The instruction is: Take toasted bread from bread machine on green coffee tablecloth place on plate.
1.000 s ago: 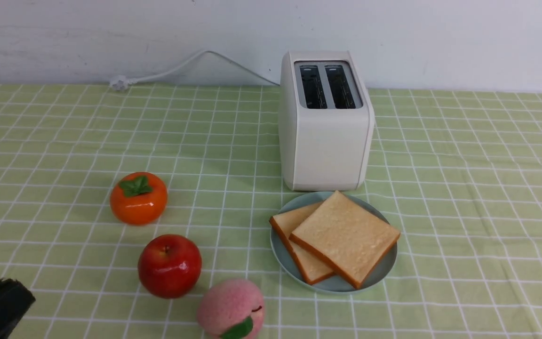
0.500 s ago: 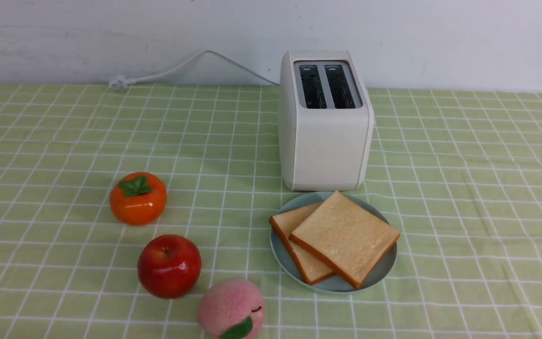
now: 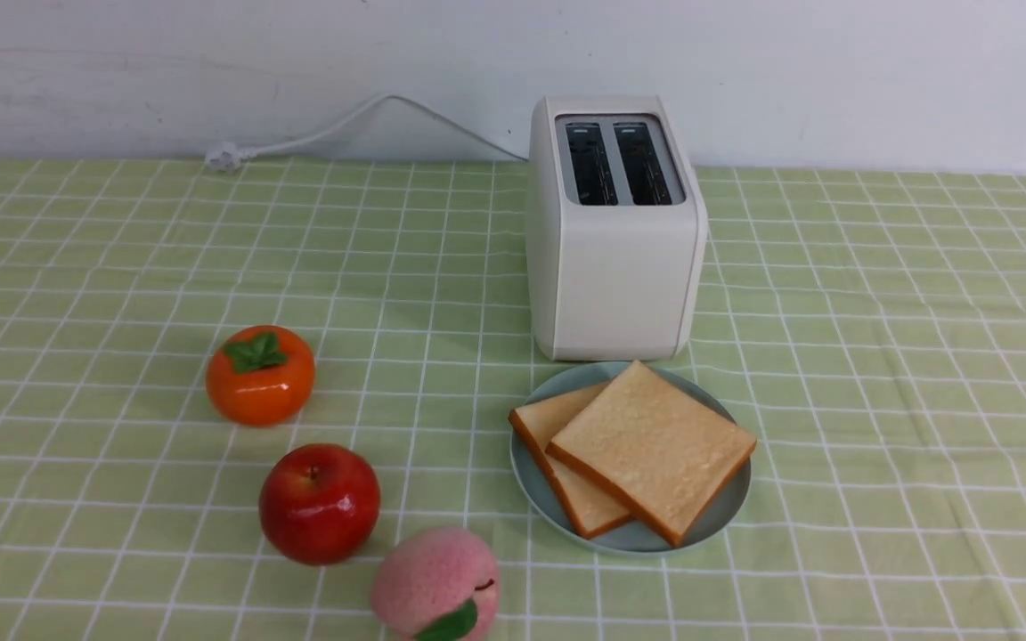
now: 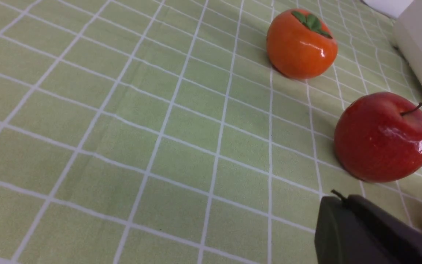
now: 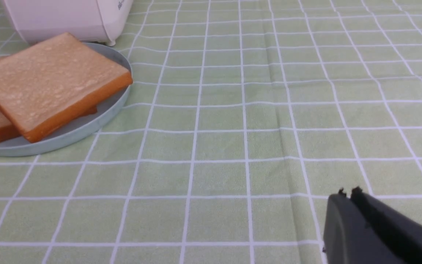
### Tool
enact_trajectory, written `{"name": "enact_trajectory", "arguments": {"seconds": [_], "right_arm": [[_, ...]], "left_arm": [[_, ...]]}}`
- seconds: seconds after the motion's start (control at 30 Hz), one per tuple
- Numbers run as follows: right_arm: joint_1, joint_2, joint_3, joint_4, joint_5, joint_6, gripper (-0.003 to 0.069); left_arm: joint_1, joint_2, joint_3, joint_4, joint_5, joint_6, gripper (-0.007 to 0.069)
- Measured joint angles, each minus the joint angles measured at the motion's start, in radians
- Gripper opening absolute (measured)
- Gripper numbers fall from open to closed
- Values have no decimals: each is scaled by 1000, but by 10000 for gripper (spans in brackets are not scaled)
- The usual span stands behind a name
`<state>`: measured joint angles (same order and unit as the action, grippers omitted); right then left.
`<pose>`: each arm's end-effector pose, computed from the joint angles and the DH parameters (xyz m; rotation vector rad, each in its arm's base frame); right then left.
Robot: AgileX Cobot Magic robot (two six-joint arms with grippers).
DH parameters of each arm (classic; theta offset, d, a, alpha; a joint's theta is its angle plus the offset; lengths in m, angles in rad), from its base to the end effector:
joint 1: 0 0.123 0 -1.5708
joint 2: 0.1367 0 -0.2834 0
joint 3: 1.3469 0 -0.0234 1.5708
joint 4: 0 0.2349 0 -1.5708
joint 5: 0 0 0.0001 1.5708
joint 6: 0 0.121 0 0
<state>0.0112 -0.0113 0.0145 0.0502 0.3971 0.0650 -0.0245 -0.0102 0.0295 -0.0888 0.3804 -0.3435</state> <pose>0.0660 0.0031 0.1642 0.0810 1.8829 0.1022 0.0666 -0.0056 0.1609 -0.3557 1.8622 -0.3390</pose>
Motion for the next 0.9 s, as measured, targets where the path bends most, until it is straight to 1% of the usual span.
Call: {"name": "enact_trajectory", "arguments": {"seconds": [0.9], "right_arm": [[0,0,0,-1,0,0,47]], "left_arm": [[0,0,0,1,0,0,0]]}}
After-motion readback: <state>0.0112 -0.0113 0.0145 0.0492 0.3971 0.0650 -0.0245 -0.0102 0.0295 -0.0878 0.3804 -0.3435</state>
